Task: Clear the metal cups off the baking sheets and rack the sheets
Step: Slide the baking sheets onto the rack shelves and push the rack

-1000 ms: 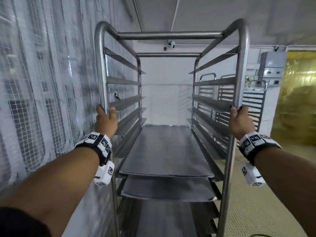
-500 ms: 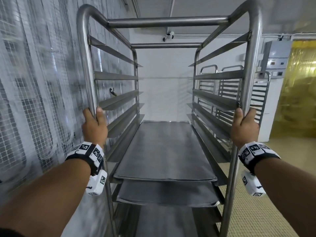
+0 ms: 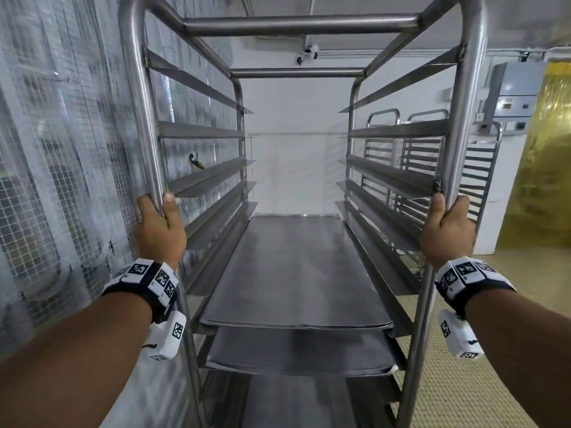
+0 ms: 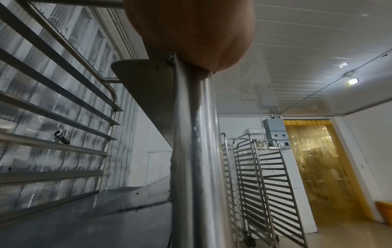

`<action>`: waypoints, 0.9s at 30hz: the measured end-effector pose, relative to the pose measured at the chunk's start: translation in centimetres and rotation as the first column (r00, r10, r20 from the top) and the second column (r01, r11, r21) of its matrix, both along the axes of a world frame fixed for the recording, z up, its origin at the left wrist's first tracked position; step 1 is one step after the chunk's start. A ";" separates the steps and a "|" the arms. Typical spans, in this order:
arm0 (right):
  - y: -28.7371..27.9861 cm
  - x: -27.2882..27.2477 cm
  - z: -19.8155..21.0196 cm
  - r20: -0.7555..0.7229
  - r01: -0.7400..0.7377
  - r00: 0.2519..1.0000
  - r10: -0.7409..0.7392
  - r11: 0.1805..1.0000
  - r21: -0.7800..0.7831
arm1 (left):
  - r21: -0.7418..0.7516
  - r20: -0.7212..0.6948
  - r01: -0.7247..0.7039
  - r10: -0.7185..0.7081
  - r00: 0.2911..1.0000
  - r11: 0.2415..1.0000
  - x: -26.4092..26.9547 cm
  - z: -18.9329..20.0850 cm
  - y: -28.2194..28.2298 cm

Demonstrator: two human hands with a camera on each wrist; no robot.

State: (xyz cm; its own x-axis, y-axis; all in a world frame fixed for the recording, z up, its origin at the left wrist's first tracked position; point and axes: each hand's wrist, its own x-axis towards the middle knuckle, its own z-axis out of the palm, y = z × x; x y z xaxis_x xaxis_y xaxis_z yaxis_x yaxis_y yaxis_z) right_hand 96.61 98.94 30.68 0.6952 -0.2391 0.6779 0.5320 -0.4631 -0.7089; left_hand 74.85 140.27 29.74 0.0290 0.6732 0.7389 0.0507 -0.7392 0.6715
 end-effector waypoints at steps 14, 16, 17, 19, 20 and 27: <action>2.1 7.1 -0.7 0.031 -0.013 0.999 0.013 1.000 0.001 | 0.063 0.017 -0.069 0.068 0.998 0.996 5.3 -0.4 1.7; 2.9 8.0 -0.8 0.027 -0.015 1.000 0.015 1.000 -0.008 | 0.082 0.026 -0.062 0.060 0.998 0.995 6.2 -0.5 2.2; 3.4 8.5 -0.8 0.030 -0.016 0.999 0.016 1.000 -0.009 | 0.080 0.029 -0.060 0.058 0.998 0.995 6.7 -0.5 2.5; 4.5 9.7 -0.9 0.033 -0.014 0.999 0.014 1.000 -0.014 | 0.069 0.039 -0.057 0.054 0.998 0.996 8.0 -0.4 3.3; 5.1 10.1 -0.8 0.034 -0.011 0.999 0.011 1.000 -0.017 | 0.064 0.041 -0.057 0.054 0.998 0.996 8.6 -0.4 3.8; 9.1 14.4 -0.7 0.030 0.019 0.999 -0.019 1.000 -0.008 | 0.018 0.017 -0.034 0.034 0.999 0.999 13.5 -0.3 7.9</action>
State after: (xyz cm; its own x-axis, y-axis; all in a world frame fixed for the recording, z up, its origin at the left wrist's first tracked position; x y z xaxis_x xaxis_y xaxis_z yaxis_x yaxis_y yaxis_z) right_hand 111.05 108.04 29.94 0.6703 -0.2460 0.7001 0.5437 -0.4793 -0.6890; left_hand 88.34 148.14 29.42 -0.0057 0.6600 0.7513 0.0652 -0.7494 0.6589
